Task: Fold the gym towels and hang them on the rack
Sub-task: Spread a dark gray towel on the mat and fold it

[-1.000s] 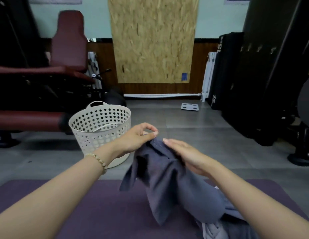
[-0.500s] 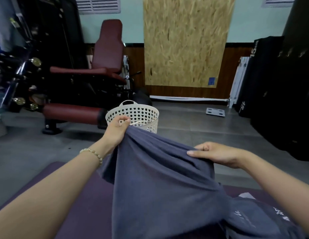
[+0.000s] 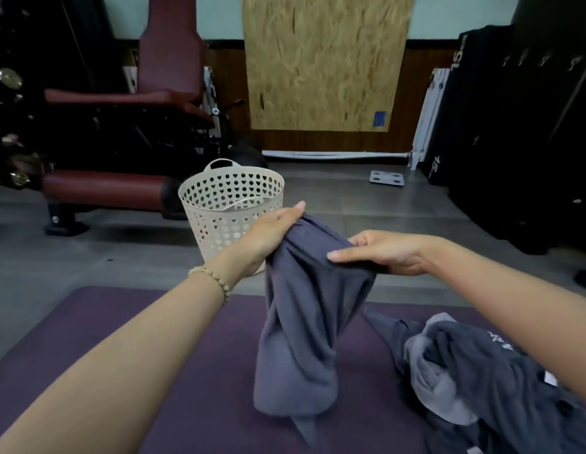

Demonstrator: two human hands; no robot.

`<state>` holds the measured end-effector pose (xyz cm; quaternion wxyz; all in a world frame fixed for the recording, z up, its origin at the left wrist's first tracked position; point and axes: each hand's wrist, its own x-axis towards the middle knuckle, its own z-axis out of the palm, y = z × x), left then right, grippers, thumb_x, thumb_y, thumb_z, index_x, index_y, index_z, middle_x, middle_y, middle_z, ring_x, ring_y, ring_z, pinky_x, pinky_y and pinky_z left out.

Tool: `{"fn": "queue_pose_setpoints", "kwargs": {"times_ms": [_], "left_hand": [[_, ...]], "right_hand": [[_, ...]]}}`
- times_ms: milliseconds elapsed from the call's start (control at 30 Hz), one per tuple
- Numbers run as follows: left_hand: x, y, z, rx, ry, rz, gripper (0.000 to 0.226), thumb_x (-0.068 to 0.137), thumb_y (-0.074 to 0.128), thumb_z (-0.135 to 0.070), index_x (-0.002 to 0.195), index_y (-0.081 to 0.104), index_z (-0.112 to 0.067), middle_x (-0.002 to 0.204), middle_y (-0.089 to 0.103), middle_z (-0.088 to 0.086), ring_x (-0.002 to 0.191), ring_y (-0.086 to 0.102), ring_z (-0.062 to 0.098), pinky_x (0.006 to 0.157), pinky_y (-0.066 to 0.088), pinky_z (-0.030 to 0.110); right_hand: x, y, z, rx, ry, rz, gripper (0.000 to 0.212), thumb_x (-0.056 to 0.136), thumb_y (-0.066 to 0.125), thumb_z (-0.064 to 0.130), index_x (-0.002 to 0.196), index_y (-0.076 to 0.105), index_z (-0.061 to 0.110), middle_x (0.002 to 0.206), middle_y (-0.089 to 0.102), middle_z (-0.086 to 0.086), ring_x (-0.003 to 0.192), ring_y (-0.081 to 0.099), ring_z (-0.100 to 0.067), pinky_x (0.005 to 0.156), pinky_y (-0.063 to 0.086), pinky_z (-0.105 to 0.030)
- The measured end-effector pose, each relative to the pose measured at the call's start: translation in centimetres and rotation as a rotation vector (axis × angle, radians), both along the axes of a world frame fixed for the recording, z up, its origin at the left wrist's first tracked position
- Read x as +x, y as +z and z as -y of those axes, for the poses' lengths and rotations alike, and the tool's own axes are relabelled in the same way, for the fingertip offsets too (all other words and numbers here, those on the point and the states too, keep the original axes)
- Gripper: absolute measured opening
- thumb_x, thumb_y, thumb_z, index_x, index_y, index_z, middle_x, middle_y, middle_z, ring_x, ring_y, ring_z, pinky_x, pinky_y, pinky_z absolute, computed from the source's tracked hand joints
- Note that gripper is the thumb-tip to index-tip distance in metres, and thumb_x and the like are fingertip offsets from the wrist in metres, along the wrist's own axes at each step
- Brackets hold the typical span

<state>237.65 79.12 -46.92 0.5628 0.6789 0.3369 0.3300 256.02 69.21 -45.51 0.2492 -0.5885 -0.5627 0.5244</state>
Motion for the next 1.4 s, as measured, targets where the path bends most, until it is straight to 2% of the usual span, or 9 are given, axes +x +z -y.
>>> {"fn": "queue_pose_setpoints", "kwargs": {"times_ms": [133, 233, 367, 433, 500, 633, 833, 1133, 1400], "left_hand": [[-2.6, -2.1, -2.1, -0.108, 0.287, 0.157, 0.025, 0.095, 0.052, -0.044, 0.092, 0.066, -0.023, 0.104, 0.069, 0.001, 0.102, 0.063, 0.016, 0.089, 0.051, 0.03], [-5.1, -3.9, -3.7, -0.094, 0.368, 0.152, 0.025, 0.094, 0.052, -0.046, 0.095, 0.065, -0.025, 0.112, 0.066, -0.001, 0.102, 0.062, 0.011, 0.086, 0.049, 0.025], [-5.4, -6.5, -4.6, 0.013, 0.425, -0.091, 0.033, 0.1, 0.042, -0.041, 0.098, 0.064, -0.015, 0.114, 0.062, 0.003, 0.106, 0.056, 0.017, 0.099, 0.044, 0.031], [-4.4, -7.2, -3.6, 0.128, 0.338, -0.325, 0.04, 0.102, 0.034, -0.037, 0.118, 0.057, -0.008, 0.13, 0.054, 0.009, 0.121, 0.048, 0.023, 0.108, 0.034, 0.031], [-2.2, -6.8, -0.8, 0.187, 0.126, -0.419, 0.049, 0.104, 0.025, -0.035, 0.138, 0.044, -0.005, 0.145, 0.042, 0.008, 0.135, 0.036, 0.019, 0.106, 0.022, 0.019], [2.8, -6.4, 4.3, 0.038, -0.239, -0.331, 0.068, 0.101, 0.012, -0.05, 0.112, 0.068, -0.013, 0.111, 0.068, 0.007, 0.111, 0.059, 0.017, 0.105, 0.033, 0.015], [3.0, -7.3, 3.7, -0.016, -0.193, -0.302, 0.061, 0.09, 0.052, -0.055, 0.092, 0.067, 0.003, 0.1, 0.071, 0.016, 0.082, 0.063, 0.015, 0.092, 0.05, 0.034], [-3.1, -7.7, -0.6, -0.048, 0.212, -0.197, 0.055, 0.091, 0.054, -0.05, 0.097, 0.065, 0.003, 0.098, 0.069, 0.015, 0.087, 0.06, 0.019, 0.09, 0.048, 0.035], [-8.7, -7.7, -0.1, 0.012, -0.082, -0.47, 0.047, 0.084, 0.057, -0.054, 0.097, 0.074, -0.013, 0.102, 0.073, 0.003, 0.094, 0.066, 0.011, 0.091, 0.052, 0.027]], "right_hand": [[1.3, -3.4, 1.8, -0.138, 0.067, 0.28, 0.049, 0.063, 0.077, 0.055, 0.076, 0.066, 0.008, 0.076, 0.063, -0.008, 0.062, 0.052, -0.012, 0.06, 0.041, -0.02], [2.9, -5.3, 3.4, -0.216, 0.039, 0.142, 0.032, 0.072, 0.069, 0.047, 0.057, 0.067, 0.018, 0.068, 0.065, 0.001, 0.064, 0.056, -0.012, 0.063, 0.045, -0.021], [3.7, -6.8, 3.6, -0.086, -0.089, -0.162, 0.051, 0.073, 0.072, 0.047, 0.106, 0.07, 0.008, 0.111, 0.07, -0.01, 0.103, 0.065, -0.022, 0.092, 0.051, -0.029], [3.0, -7.2, 3.1, -0.013, -0.148, -0.233, 0.062, 0.074, 0.071, 0.045, 0.116, 0.062, 0.002, 0.112, 0.069, -0.008, 0.101, 0.064, -0.018, 0.09, 0.051, -0.024], [1.9, -7.1, 2.5, 0.062, -0.193, -0.286, 0.038, 0.078, 0.063, 0.039, 0.097, 0.062, 0.006, 0.09, 0.068, -0.002, 0.082, 0.062, -0.012, 0.075, 0.052, -0.019], [0.6, -7.3, 1.7, 0.055, -0.187, -0.229, 0.021, 0.091, 0.056, 0.032, 0.088, 0.061, 0.012, 0.088, 0.067, -0.001, 0.08, 0.061, -0.011, 0.079, 0.046, -0.024], [1.6, -8.3, 3.7, -0.097, -0.126, -0.236, 0.036, 0.079, 0.063, 0.033, 0.101, 0.065, 0.005, 0.097, 0.071, -0.007, 0.088, 0.066, -0.016, 0.083, 0.053, -0.024], [2.5, -8.0, 5.8, -0.188, -0.156, -0.056, 0.022, 0.075, 0.072, 0.033, 0.075, 0.072, 0.011, 0.078, 0.074, -0.008, 0.066, 0.07, -0.016, 0.057, 0.054, -0.023], [1.4, -7.8, 5.5, -0.02, -0.341, -0.243, 0.031, 0.08, 0.062, 0.034, 0.093, 0.069, 0.007, 0.083, 0.074, -0.01, 0.069, 0.071, -0.018, 0.064, 0.059, -0.027]]}}
